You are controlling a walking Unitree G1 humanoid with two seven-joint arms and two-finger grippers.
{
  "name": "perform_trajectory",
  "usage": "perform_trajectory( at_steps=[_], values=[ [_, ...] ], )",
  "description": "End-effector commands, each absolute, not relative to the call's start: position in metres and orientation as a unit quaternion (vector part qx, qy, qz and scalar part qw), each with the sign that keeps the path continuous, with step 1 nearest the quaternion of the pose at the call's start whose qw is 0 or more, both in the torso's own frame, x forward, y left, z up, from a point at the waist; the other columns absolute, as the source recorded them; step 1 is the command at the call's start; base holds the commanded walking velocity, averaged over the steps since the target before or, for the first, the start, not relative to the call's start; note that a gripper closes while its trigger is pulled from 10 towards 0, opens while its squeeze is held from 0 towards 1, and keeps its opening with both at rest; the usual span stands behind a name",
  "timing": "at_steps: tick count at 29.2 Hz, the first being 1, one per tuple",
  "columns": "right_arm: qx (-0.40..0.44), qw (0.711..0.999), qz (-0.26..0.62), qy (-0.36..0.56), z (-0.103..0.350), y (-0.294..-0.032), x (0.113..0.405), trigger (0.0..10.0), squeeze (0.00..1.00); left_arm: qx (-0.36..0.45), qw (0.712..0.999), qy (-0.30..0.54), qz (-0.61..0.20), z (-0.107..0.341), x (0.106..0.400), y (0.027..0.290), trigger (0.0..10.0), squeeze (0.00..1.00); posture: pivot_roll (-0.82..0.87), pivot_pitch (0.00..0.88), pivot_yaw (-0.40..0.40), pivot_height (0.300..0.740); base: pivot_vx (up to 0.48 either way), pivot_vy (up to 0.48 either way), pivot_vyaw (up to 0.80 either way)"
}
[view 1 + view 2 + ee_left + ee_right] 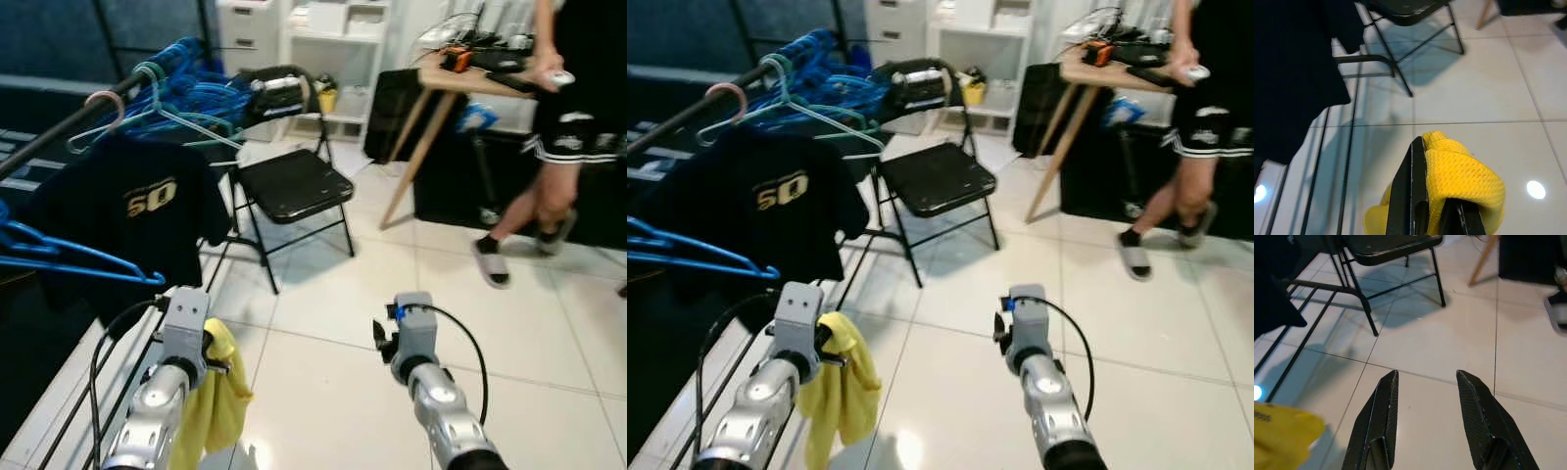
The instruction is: Hang hanger
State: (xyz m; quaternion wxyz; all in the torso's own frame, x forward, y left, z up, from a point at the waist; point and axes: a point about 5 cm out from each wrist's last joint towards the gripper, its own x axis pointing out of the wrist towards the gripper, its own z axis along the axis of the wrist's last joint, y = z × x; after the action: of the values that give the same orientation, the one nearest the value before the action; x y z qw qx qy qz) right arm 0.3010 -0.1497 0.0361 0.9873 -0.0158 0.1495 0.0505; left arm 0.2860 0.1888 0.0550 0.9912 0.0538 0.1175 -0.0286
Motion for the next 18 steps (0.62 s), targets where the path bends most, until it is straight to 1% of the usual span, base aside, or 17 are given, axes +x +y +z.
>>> perform_trajectory(
  at_steps=[1, 4, 7, 9, 10, 14, 15, 18],
  values=[
    [-0.015, 0.987, 0.051, 0.154, 0.033, -0.146, 0.299, 10.0, 0.00, 0.045, 0.991, 0.125, -0.026, 0.055, 0.287, 0.194, 10.0, 0.00, -0.08, 0.072, 0.046, 0.740, 0.000, 0.000, -0.80],
    [-0.010, 0.987, 0.049, 0.151, 0.033, -0.146, 0.298, 10.0, 0.00, 0.070, 0.991, 0.104, -0.047, 0.063, 0.298, 0.185, 10.0, 0.00, -0.06, 0.074, 0.032, 0.740, 0.000, 0.000, -0.80],
    [-0.011, 0.987, 0.049, 0.153, 0.032, -0.146, 0.297, 10.0, 0.00, 0.077, 0.991, 0.097, -0.051, 0.065, 0.300, 0.183, 10.0, 0.00, -0.06, 0.074, 0.032, 0.740, 0.000, 0.000, -0.80],
    [-0.011, 0.987, 0.049, 0.153, 0.032, -0.146, 0.297, 10.0, 0.00, 0.077, 0.991, 0.097, -0.051, 0.065, 0.300, 0.183, 10.0, 0.00, -0.06, 0.074, 0.032, 0.740, 0.000, 0.000, -0.80],
    [-0.014, 0.986, 0.054, 0.158, 0.029, -0.144, 0.296, 10.0, 0.00, 0.068, 0.992, 0.100, -0.046, 0.064, 0.297, 0.184, 10.0, 0.00, -0.06, 0.053, 0.032, 0.740, 0.000, 0.000, -0.80],
    [-0.016, 0.986, 0.058, 0.155, 0.030, -0.141, 0.297, 10.0, 0.00, 0.056, 0.992, 0.111, -0.031, 0.060, 0.293, 0.191, 10.0, 0.00, -0.09, 0.062, 0.047, 0.740, 0.000, 0.000, -0.80],
    [-0.016, 0.987, 0.057, 0.147, 0.035, -0.140, 0.300, 10.0, 0.00, 0.052, 0.992, 0.115, -0.024, 0.058, 0.295, 0.194, 10.0, 0.00, -0.09, 0.073, 0.039, 0.740, 0.000, 0.000, -0.80],
    [-0.017, 0.988, 0.055, 0.144, 0.037, -0.143, 0.302, 10.0, 0.00, 0.054, 0.992, 0.108, -0.026, 0.062, 0.300, 0.192, 10.0, 0.00, -0.07, 0.074, 0.027, 0.740, 0.000, 0.000, -0.80]
  ],
)
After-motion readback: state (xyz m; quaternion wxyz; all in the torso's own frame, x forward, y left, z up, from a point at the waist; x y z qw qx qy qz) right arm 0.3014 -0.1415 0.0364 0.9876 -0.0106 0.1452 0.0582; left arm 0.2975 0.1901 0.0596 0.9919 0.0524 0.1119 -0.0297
